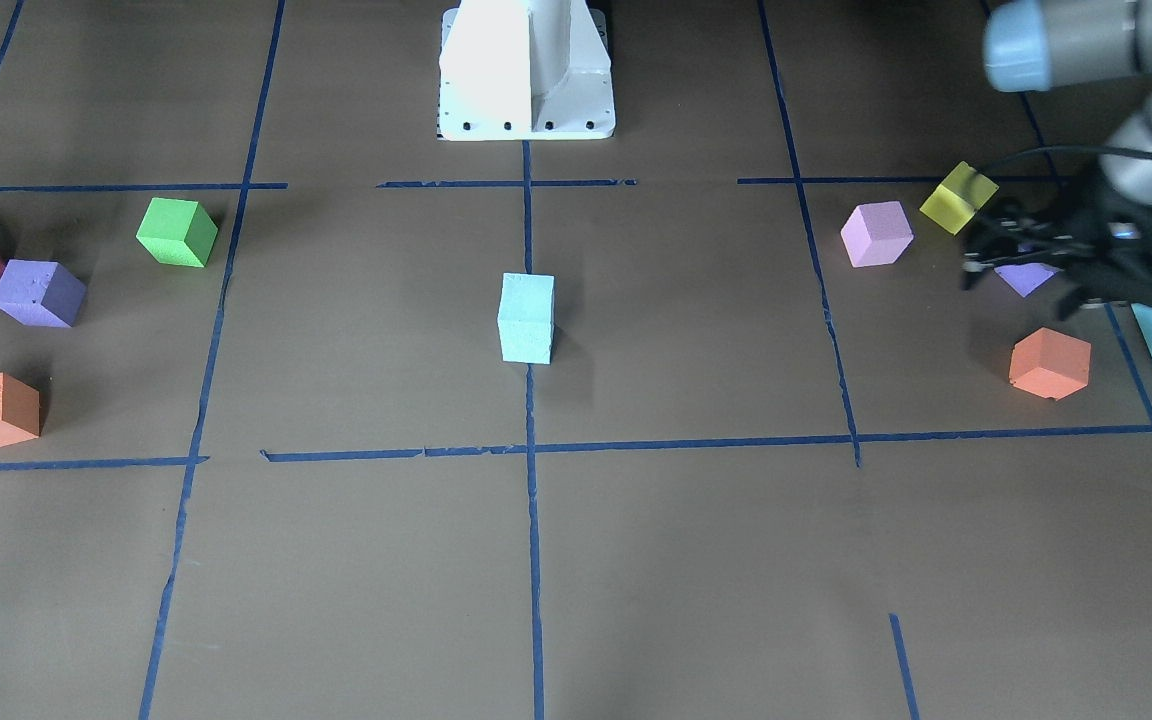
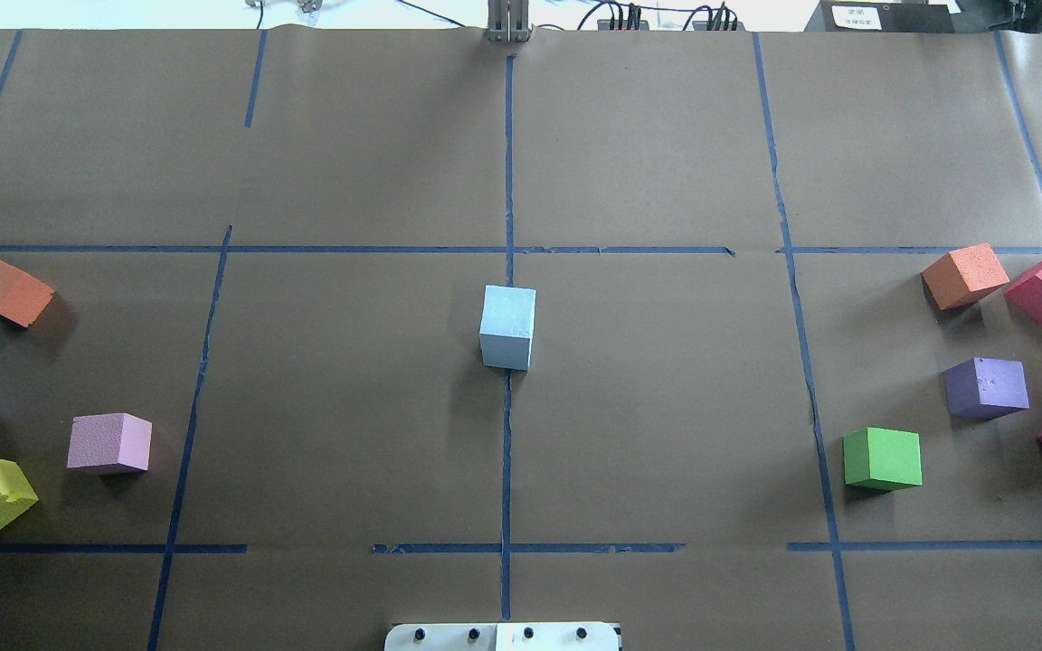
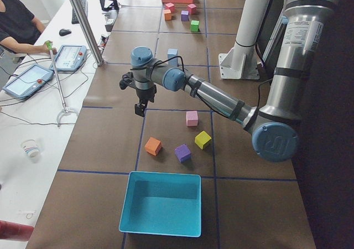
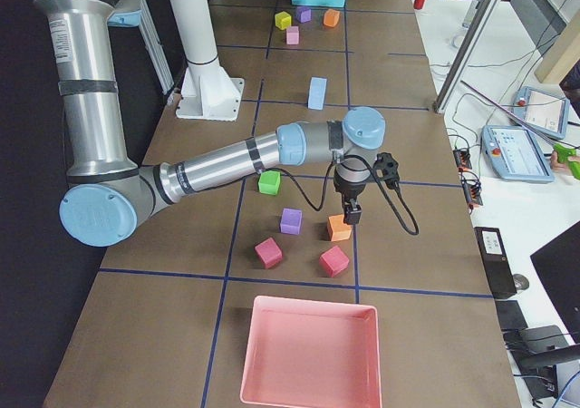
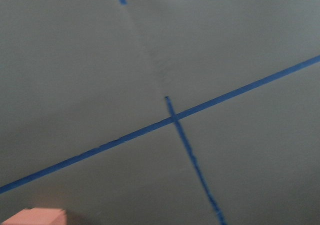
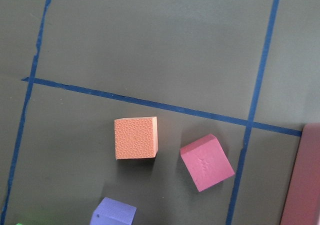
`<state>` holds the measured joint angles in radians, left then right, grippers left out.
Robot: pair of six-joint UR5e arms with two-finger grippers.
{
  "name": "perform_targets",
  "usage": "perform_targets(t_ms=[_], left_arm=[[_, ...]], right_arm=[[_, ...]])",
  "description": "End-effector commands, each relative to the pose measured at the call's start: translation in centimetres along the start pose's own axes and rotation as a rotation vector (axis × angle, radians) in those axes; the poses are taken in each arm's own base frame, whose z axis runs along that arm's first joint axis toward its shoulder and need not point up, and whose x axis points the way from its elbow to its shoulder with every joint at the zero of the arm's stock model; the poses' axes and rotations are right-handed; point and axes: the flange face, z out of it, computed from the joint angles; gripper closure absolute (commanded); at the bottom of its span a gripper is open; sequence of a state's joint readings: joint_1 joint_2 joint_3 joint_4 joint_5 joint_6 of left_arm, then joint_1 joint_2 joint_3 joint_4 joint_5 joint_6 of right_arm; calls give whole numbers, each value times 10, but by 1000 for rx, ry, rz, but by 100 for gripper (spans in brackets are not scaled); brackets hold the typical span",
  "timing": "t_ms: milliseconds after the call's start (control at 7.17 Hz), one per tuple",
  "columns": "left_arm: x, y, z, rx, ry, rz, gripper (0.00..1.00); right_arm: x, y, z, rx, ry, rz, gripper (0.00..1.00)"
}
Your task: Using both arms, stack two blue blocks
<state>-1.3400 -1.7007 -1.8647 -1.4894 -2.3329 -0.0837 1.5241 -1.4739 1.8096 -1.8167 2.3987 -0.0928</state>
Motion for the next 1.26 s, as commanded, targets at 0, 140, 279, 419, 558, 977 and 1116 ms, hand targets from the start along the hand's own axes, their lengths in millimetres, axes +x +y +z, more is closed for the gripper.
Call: perform_targets(t_ms=[0, 140, 279, 419, 558, 977, 1116], left_arm=[[-79, 54, 6, -34, 71, -163, 0], [-91, 68, 8, -41, 58, -190, 0], [-106, 72, -3, -22, 34, -193, 0], [-124, 79, -4, -26, 12, -100, 0], [-133, 83, -8, -19, 9, -102, 0], [-134, 97, -6, -32, -16, -52, 0], [-134, 98, -6, -29, -17, -50, 0]], right_arm=[[23, 9, -7, 11, 7, 20, 0], [27, 16, -2, 4, 11, 29, 0], [29, 19, 0, 1, 12, 34, 0], [30, 18, -1, 0, 28, 34, 0], [30, 18, 4, -14, 55, 30, 0], [30, 18, 8, -23, 57, 34, 0], [30, 19, 8, -22, 54, 34, 0]])
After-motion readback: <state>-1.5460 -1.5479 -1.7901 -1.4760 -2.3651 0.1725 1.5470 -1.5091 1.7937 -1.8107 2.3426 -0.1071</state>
